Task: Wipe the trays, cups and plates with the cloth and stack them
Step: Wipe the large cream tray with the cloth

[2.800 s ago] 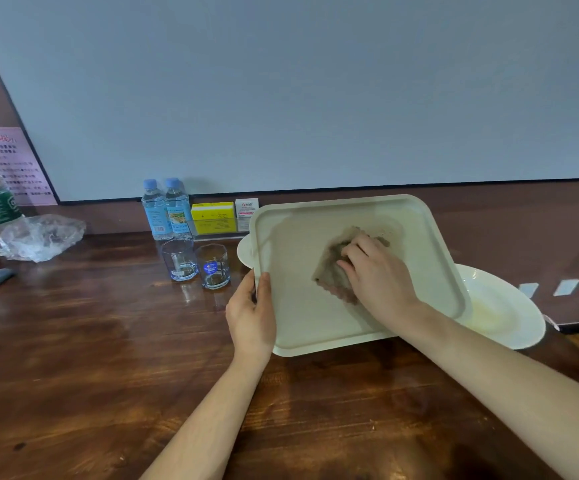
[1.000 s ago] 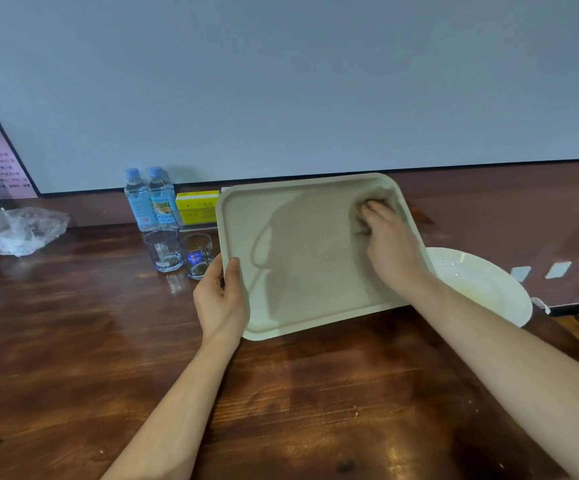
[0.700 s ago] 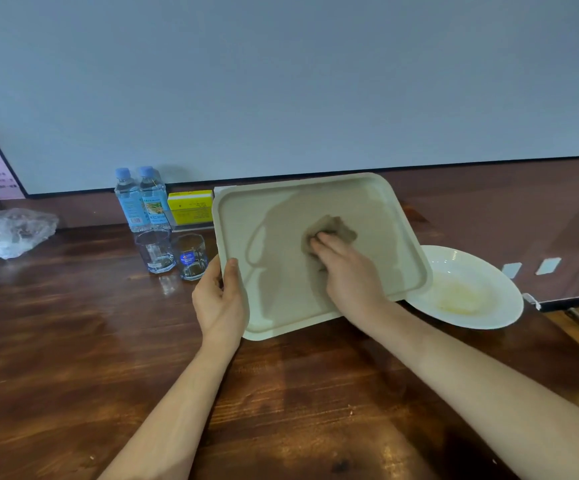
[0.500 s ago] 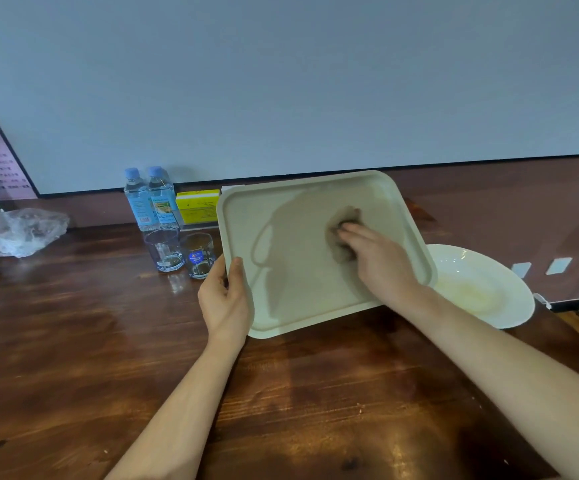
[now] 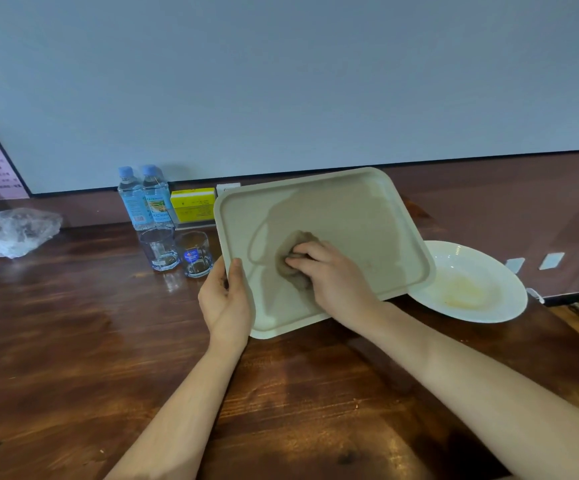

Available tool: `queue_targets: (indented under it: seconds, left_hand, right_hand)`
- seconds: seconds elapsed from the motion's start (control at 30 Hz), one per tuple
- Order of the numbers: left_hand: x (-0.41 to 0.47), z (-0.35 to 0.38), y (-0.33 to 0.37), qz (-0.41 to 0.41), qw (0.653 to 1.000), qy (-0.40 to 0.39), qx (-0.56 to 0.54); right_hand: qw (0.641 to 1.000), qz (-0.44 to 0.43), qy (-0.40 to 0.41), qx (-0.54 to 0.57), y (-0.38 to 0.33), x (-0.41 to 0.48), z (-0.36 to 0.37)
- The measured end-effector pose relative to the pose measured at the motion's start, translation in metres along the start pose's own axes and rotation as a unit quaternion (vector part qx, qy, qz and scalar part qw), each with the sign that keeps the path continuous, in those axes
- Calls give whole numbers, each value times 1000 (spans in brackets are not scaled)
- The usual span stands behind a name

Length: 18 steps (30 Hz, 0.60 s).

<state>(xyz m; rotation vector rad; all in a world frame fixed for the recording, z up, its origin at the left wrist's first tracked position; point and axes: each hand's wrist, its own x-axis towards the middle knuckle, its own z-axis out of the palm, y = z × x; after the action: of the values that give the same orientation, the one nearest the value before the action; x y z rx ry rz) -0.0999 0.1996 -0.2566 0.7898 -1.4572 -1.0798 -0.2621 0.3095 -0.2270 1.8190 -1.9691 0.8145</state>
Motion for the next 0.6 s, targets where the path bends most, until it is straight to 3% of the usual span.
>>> queue_targets:
  seconds: [0.1, 0.2, 0.3, 0.37, 0.6]
  left_hand:
    - [-1, 0, 4, -10, 1000, -5, -6]
    - [0, 0, 4, -14, 1000, -4, -4]
    - [-1, 0, 6, -11, 1000, -3, -7]
    - [-2, 2, 7, -6, 1000, 0, -6]
    - [-3, 5, 0, -3, 1000, 18, 13]
  right_hand:
    - [998, 38, 44, -29, 33, -1, -17]
    - [976, 177, 110, -66, 82, -10, -39]
    - [953, 257, 94, -133, 104, -20, -51]
    - [948, 282, 93, -113, 90, -20, -48]
    - [997, 72, -1, 34, -21, -4, 0]
